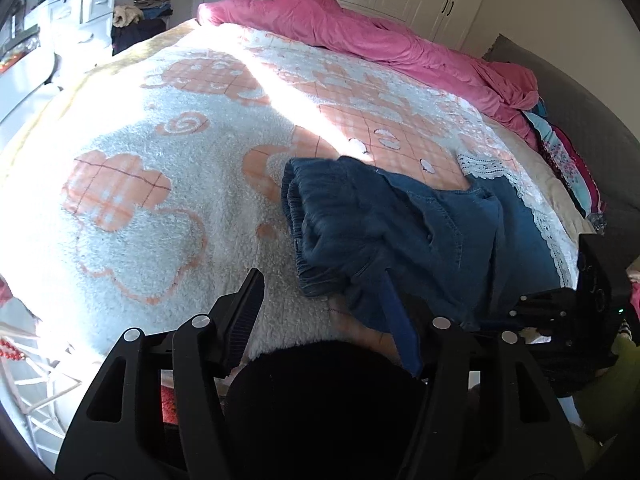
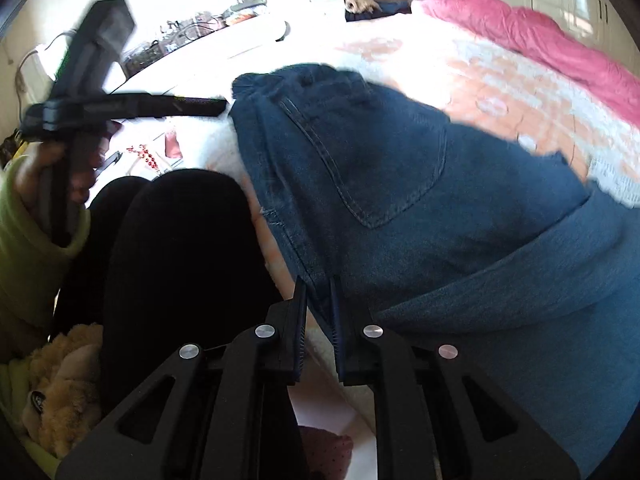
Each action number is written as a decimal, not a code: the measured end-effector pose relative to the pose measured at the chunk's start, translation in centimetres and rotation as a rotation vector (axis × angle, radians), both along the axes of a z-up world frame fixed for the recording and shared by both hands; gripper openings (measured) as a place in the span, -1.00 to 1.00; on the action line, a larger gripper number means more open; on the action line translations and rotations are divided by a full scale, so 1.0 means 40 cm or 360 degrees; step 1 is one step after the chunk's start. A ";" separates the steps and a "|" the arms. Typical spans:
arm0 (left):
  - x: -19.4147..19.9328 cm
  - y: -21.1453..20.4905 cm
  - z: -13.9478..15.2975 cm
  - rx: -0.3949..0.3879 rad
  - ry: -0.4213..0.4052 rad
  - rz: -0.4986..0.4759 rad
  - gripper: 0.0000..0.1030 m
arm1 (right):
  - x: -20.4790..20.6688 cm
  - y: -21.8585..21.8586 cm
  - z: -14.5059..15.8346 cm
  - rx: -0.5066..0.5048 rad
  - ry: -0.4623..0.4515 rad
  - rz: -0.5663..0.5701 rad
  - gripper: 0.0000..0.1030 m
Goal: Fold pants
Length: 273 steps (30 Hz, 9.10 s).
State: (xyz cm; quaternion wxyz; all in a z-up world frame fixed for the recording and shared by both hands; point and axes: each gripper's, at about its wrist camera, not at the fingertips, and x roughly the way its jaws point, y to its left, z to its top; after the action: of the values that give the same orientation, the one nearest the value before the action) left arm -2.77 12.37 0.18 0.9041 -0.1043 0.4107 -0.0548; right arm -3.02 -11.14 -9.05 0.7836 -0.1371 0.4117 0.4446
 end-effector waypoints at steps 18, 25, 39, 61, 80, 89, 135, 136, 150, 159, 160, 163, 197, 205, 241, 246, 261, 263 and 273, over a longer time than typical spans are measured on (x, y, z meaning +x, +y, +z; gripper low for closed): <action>0.097 -0.130 -0.099 0.0274 0.0140 -0.0101 0.06 | 0.011 -0.064 0.102 0.0192 -0.0077 -0.0098 -0.36; 0.093 -0.131 -0.106 0.0252 0.0119 -0.0100 0.10 | 0.112 -0.013 0.001 -0.0010 0.0141 -0.0265 -0.20; 0.042 -0.101 -0.019 0.0175 -0.0042 -0.0005 0.40 | 0.109 -0.114 0.104 0.0162 0.0083 -0.0383 0.12; 0.115 -0.389 0.020 0.0069 -0.0053 -0.0461 0.62 | 0.272 -0.329 0.224 0.0169 -0.0214 -0.0786 0.21; 0.246 -0.532 -0.129 -0.0087 0.0175 -0.0582 -0.12 | 0.585 -0.291 0.183 -0.0054 -0.0114 -0.0904 0.50; 0.213 -0.574 -0.126 -0.0071 0.0072 -0.0735 -0.44 | 0.666 -0.197 0.100 -0.0237 -0.0043 -0.0920 0.50; 0.065 -0.571 -0.087 0.0208 0.0075 -0.0926 -1.00 | 0.008 -0.739 0.100 0.0294 0.0202 -0.1408 -0.84; 0.062 -0.578 -0.091 0.0224 0.0081 -0.0935 -0.99 | 0.006 -0.744 0.101 0.0296 0.0193 -0.1411 -0.84; 0.046 -0.616 -0.150 0.0362 0.0224 -0.0991 -0.95 | -0.025 -0.785 -0.011 0.0249 0.0306 -0.1460 -0.84; 0.039 -0.623 -0.154 0.0396 0.0235 -0.0941 -0.95 | -0.078 -0.803 0.070 0.0243 0.0159 -0.1404 -0.77; 0.036 -0.624 -0.153 0.0395 0.0235 -0.0935 -0.93 | -0.085 -0.791 0.087 0.0245 0.0103 -0.1348 -0.77; 0.024 -0.637 -0.144 0.0416 0.0218 -0.0941 -0.57 | -0.091 -0.708 0.103 0.0197 0.0014 -0.1071 -0.55; -0.028 -0.610 -0.076 0.0348 0.0118 -0.0985 -0.42 | -0.097 -0.576 0.042 -0.0161 -0.0298 -0.0185 -0.36; 0.023 -0.341 0.047 0.0335 0.0022 -0.0239 0.25 | 0.044 -0.634 0.140 0.0102 -0.0360 -0.0590 0.06; 0.440 -0.535 -0.040 0.0277 0.0206 -0.0560 0.28 | 0.138 -0.602 0.027 -0.0134 -0.0314 -0.0730 0.37; 0.490 -0.557 -0.099 0.0077 0.0294 -0.0747 0.11 | 0.130 -0.617 0.005 -0.0083 -0.0321 -0.0704 0.38; 0.539 -0.560 -0.131 0.0069 0.0193 -0.0573 -0.79 | 0.130 -0.604 0.003 -0.0153 -0.0322 -0.0711 0.39; 0.528 -0.547 -0.127 0.0007 0.0154 -0.0564 -0.63 | 0.134 -0.599 0.013 -0.0172 -0.0298 -0.0705 0.38; 0.370 -0.504 -0.007 0.0035 -0.0166 -0.0549 -0.17 | 0.290 -0.755 0.119 0.0068 -0.0160 -0.1094 0.35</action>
State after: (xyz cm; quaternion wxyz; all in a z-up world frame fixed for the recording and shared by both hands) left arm 12.02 -7.79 -0.08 0.9025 -0.0193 0.3756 -0.2099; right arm 8.58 -41.33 -4.28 0.9096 0.0041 0.3852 0.1558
